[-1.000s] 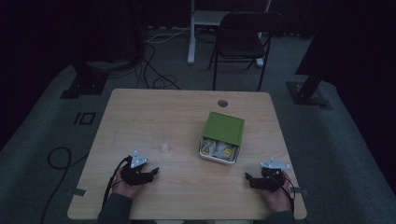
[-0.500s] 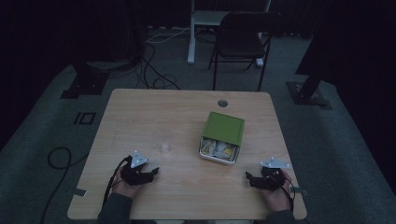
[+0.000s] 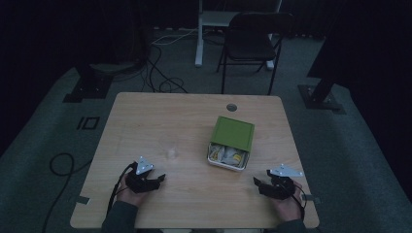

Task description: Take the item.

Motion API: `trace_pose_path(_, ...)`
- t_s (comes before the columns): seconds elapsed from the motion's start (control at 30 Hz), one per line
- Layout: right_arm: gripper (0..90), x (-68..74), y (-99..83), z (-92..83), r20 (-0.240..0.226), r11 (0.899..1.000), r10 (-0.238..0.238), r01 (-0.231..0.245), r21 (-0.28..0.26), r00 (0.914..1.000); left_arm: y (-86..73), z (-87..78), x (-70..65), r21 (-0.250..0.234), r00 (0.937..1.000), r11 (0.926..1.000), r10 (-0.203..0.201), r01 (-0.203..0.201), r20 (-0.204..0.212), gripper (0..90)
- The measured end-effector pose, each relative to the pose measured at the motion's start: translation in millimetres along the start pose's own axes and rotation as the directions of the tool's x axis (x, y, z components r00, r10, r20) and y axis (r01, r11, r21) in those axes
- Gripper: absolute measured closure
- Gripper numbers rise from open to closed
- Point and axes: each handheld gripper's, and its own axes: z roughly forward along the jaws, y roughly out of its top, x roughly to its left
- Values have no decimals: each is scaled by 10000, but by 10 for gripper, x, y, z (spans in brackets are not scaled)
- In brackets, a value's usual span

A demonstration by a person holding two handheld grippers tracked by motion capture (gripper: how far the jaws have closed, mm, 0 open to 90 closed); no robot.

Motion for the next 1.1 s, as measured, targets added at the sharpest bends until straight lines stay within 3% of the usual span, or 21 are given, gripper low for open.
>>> trace_pose_path(0.13, 335, 53, 23, -19, -239, 9999, 37, -40, -121, 9997, 1, 1, -1, 3, 10000, 10000, -3, 3, -3, 357)
trace_pose_path(0.63, 348, 201, 136, -127, -523, 9977, -570, 549, -393, 9970, 3, 5, -2, -3, 10000, 10000, -24, 24, 2, 352)
trace_pose_path(0.97, 367, 315, 221, -130, -778, 9931, -1065, 1022, -569, 9913, 4, 5, -2, -2, 10000, 10000, -23, 23, 2, 352)
trace_pose_path(1.1, 368, 406, 253, -113, -937, 9884, -1443, 1391, -606, 9851, 4, 5, -2, -4, 10000, 10000, -26, 26, 2, 352)
